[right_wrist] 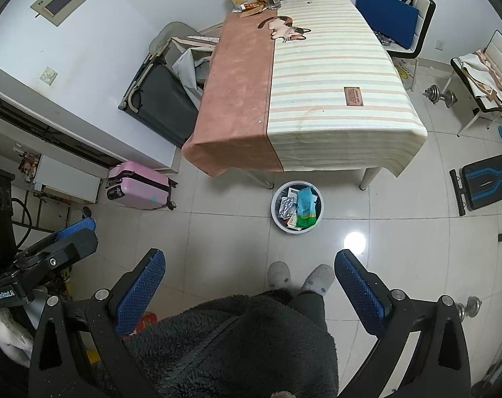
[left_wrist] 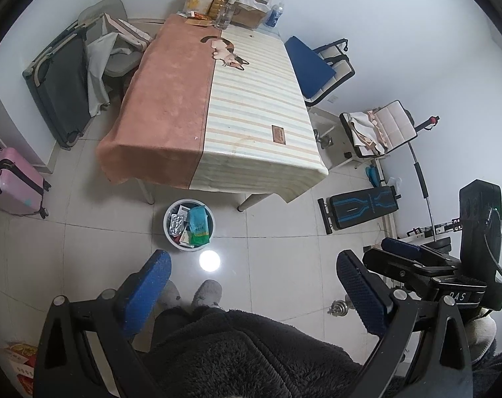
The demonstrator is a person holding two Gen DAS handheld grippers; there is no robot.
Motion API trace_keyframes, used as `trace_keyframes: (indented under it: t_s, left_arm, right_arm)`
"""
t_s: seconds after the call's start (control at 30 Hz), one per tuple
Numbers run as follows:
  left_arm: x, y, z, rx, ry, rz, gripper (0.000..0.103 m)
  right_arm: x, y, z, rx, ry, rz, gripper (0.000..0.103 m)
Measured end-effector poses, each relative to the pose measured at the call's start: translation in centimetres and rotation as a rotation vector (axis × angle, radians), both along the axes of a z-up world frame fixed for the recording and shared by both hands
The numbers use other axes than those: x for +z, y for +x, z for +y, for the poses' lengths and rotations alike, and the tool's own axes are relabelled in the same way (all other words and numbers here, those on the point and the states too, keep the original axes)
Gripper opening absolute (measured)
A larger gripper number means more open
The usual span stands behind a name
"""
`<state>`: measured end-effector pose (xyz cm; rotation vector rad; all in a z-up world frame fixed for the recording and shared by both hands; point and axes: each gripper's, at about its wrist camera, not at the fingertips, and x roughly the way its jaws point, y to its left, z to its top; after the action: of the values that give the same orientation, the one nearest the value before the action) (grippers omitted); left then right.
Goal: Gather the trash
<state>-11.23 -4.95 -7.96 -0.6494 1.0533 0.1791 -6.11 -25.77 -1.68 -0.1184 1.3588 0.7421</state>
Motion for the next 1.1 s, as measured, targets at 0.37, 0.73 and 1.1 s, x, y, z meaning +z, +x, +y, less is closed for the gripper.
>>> trace_keyframes:
  t_s: [0.37,0.73,1.1]
  left_arm:
    - [-0.01,-0.15,-0.05,0.0,0.003,-0.001,0.102]
    - [-0.15,-0.35,-0.31,-0.007,-0.001,-0.002,0.102]
    - [-0.21,-0.54,-0.23,-0.011,-0.002,-0.003,0.102]
  right_arm:
    - [0.06,-0.2,0.02,-0.003,0.006,0.0,0.103]
    - [0.07,-0.18,-0.1,-0.002,0.007,0.0,0.103]
    - [0.16,-0.5,0.07,-0.01,0.011,0.004,0.103]
